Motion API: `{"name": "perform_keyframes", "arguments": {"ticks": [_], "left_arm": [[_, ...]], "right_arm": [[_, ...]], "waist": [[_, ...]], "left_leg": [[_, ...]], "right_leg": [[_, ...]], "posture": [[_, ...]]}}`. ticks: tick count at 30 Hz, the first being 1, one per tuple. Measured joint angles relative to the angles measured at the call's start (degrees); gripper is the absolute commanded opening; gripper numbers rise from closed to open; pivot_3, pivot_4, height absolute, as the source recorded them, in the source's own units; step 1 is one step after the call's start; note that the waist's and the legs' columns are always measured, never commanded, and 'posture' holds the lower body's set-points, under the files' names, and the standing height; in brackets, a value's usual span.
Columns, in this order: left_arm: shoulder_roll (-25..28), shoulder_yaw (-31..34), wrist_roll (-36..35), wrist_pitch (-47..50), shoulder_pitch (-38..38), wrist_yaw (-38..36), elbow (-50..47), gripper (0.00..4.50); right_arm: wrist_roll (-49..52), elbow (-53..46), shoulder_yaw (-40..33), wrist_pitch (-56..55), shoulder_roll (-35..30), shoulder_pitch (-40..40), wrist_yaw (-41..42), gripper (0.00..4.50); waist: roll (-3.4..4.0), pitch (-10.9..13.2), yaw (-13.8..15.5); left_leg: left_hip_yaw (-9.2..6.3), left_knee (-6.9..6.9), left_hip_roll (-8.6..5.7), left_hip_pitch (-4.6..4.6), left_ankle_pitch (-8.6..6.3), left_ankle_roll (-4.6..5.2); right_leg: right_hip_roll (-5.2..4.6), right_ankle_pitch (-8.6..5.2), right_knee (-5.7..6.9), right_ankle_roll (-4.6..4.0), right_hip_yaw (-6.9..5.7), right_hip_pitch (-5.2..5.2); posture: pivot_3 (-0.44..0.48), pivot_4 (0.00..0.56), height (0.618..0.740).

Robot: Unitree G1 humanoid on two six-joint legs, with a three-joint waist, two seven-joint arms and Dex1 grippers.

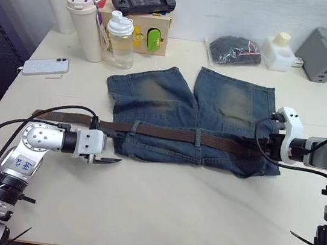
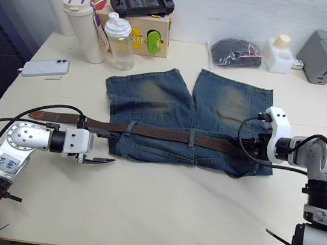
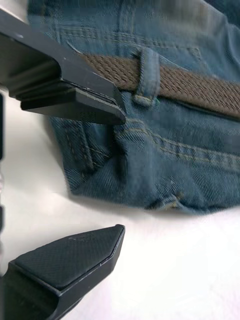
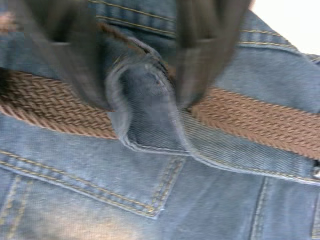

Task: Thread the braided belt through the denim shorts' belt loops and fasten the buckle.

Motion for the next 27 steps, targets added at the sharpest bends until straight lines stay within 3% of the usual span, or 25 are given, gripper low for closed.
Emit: {"name": "perform_keyframes", "arguments": {"ticks": [9,16,20,27], "left_arm": [[-5.85,3.13,-7.25,15.67,-14.32,-2.58,10.44,3.53],[-9.71,3.00,-7.31,26.96,-23.27,-6.75,23.72,3.53],[-11.76,2.29,-6.06,30.03,-27.58,-8.51,31.51,3.53],[-15.65,0.66,-3.55,30.14,-28.76,-9.09,36.46,3.53]], "right_arm": [[2.82,-8.04,-2.94,0.81,0.27,4.95,-1.85,0.06],[4.04,-12.75,-5.04,0.93,0.54,7.91,-4.76,0.06],[4.68,-15.12,-6.57,0.97,0.59,9.55,-6.06,0.06],[5.70,-16.80,-7.70,1.00,0.80,10.71,-7.38,0.06]], "waist": [[0.00,0.00,0.00],[-0.02,0.01,-0.08],[-0.02,0.01,0.17],[-0.03,0.02,0.30]], "left_leg": [[-0.06,0.21,-0.05,-0.16,-0.01,0.00],[-0.06,0.30,-0.15,-0.19,-0.02,0.04],[-0.09,0.37,-0.19,-0.23,-0.03,0.05],[-0.09,0.38,-0.20,-0.25,-0.03,0.05]], "right_leg": [[0.09,0.00,0.18,0.01,-0.10,-0.07],[0.19,0.00,0.32,0.01,-0.15,-0.10],[0.17,0.00,0.35,0.02,-0.19,-0.11],[0.15,0.01,0.37,0.02,-0.19,-0.12]], "posture": [[0.000,0.150,0.690],[0.000,0.150,0.690],[0.000,0.150,0.690],[0.000,0.150,0.690]]}}
